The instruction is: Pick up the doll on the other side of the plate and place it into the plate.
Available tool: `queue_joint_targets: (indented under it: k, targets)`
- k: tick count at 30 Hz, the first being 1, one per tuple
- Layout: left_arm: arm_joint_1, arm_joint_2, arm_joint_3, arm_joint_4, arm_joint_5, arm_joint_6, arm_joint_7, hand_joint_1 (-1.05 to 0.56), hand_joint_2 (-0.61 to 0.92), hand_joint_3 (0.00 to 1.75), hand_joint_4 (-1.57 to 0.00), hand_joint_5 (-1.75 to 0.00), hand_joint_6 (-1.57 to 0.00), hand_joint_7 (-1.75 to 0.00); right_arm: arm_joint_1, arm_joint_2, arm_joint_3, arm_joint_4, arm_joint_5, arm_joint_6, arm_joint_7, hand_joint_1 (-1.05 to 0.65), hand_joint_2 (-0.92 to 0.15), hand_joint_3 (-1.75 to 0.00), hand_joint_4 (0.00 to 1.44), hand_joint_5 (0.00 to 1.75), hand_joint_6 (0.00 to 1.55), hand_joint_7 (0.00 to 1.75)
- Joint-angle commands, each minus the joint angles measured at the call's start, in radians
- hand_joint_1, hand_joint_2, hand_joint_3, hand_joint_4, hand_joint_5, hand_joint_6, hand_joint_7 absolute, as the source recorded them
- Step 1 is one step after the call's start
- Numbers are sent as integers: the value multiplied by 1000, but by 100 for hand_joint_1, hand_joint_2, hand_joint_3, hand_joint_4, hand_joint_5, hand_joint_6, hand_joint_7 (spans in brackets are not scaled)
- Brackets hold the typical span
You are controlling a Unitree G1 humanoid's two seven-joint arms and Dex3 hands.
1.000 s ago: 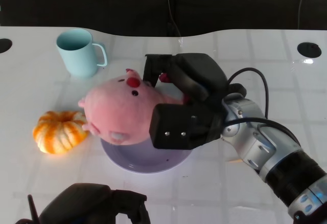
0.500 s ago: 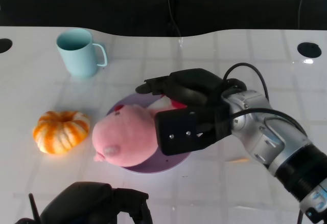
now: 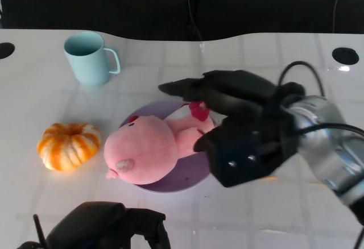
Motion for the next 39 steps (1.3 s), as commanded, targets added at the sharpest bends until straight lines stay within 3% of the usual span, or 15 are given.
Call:
queue_joint_targets:
  k: [1,8,12,19,25,26,28,30,33,39]
  targets:
    - [-1,10,0,-15,9,3,-8,-33,92,41,-68,-122,-73,-91,59,-41,-51,-86,26,-11,-9,-74,-92,-8,15,39,18,3]
    - [-9,6,0,-12,9,15,-16,-35,92,42,-70,-126,-74,-92,276,-79,-210,-251,116,-65,-111,-58,-92,-16,43,61,47,17]
    - [-13,6,1,-16,6,33,-27,-36,92,44,-69,-129,-73,-94,363,-98,-265,-301,149,-93,-133,-41,-92,-9,62,83,66,25]
    - [-17,11,7,-7,-2,20,-21,-37,92,43,-69,-130,-72,-95,508,-154,-341,-363,214,-122,-109,-9,-88,-4,86,100,92,38]
    - [-17,14,13,-1,-10,20,-25,-37,92,44,-69,-131,-71,-96,600,-193,-373,-445,252,-82,-55,-1,-87,-12,85,130,104,53]
    - [-17,16,14,-1,-11,18,-25,-37,92,44,-69,-131,-71,-96,611,-201,-377,-455,261,-83,-45,1,-83,-18,85,133,103,57]
    - [-17,20,16,-4,-12,20,-29,-38,92,45,-68,-130,-71,-97,633,-214,-387,-483,266,-68,-28,1,-65,-55,83,137,98,71]
    - [-15,22,20,-4,-19,16,-29,-38,92,46,-68,-130,-71,-97,662,-218,-398,-524,266,-39,-16,-1,-55,-75,82,145,96,80]
    - [-14,28,28,9,-30,-9,-13,-37,92,45,-69,-131,-71,-98,691,-216,-404,-570,266,8,-4,1,-47,-92,83,158,94,91]
    - [-14,39,47,33,-37,-50,-7,-38,92,43,-70,-136,-71,-99,690,-214,-381,-533,238,50,-11,5,-44,-103,82,161,89,102]
